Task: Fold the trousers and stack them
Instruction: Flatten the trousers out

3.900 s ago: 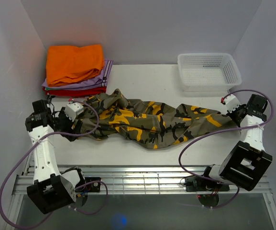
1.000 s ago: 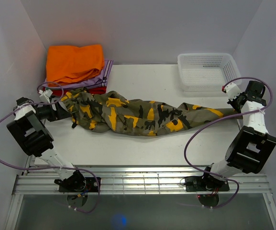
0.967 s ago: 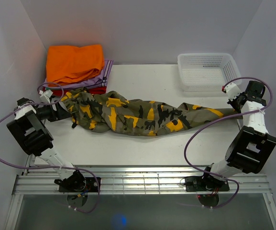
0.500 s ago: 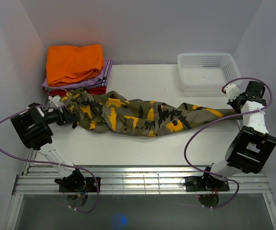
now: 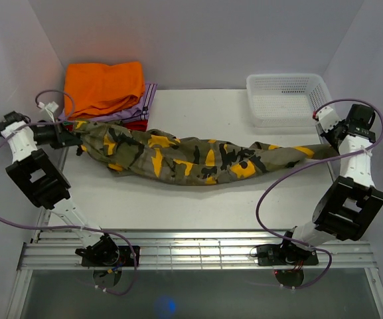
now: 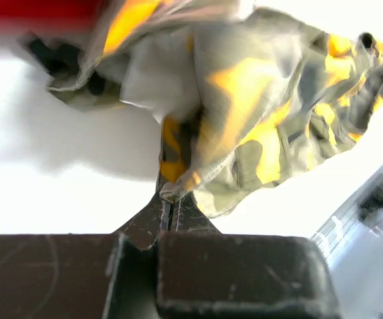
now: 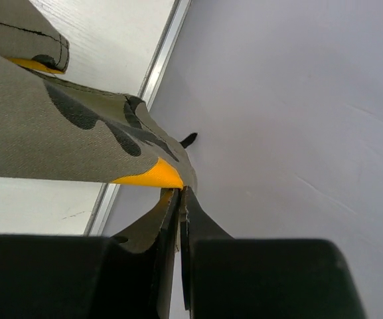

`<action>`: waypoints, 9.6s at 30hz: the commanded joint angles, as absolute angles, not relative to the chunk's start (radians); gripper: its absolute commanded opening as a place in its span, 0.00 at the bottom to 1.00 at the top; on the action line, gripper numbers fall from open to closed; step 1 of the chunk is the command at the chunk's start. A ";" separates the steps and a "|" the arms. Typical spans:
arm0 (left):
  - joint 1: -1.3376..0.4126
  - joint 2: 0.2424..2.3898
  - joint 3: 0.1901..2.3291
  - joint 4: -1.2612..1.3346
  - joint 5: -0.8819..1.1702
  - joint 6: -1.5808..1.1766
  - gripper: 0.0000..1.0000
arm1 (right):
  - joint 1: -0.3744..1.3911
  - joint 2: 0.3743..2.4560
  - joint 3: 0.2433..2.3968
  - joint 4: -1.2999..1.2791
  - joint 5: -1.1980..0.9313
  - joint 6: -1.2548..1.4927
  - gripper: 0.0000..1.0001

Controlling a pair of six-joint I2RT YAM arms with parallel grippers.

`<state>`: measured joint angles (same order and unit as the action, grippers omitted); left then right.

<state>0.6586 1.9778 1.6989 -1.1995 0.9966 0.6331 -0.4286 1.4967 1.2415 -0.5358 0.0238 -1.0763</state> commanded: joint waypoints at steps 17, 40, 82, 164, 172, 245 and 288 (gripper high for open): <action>0.772 1.683 1.820 -1.405 0.658 0.977 0.00 | -0.653 1.280 1.134 -0.522 -0.153 -1.428 0.08; 1.040 1.572 1.499 -1.404 0.633 1.223 0.94 | -0.841 1.238 1.159 -0.928 -0.436 -1.703 0.95; 0.669 1.664 1.370 -1.344 0.750 0.933 0.95 | -0.413 1.632 0.907 -0.603 0.041 -1.825 0.55; 0.948 1.586 1.374 -1.404 0.745 1.095 0.88 | -0.548 1.294 0.538 -0.435 -0.048 -1.591 0.52; 0.748 1.375 1.293 -1.402 0.799 1.307 0.91 | -0.477 1.586 1.027 -0.651 -0.162 -1.312 0.62; 0.784 1.789 1.267 -0.850 0.471 0.732 0.00 | 0.021 2.094 1.950 -1.108 -0.216 -0.732 0.26; 0.784 1.579 1.370 -1.126 0.877 0.887 0.51 | 0.107 1.379 0.967 -0.395 -0.452 -1.487 0.08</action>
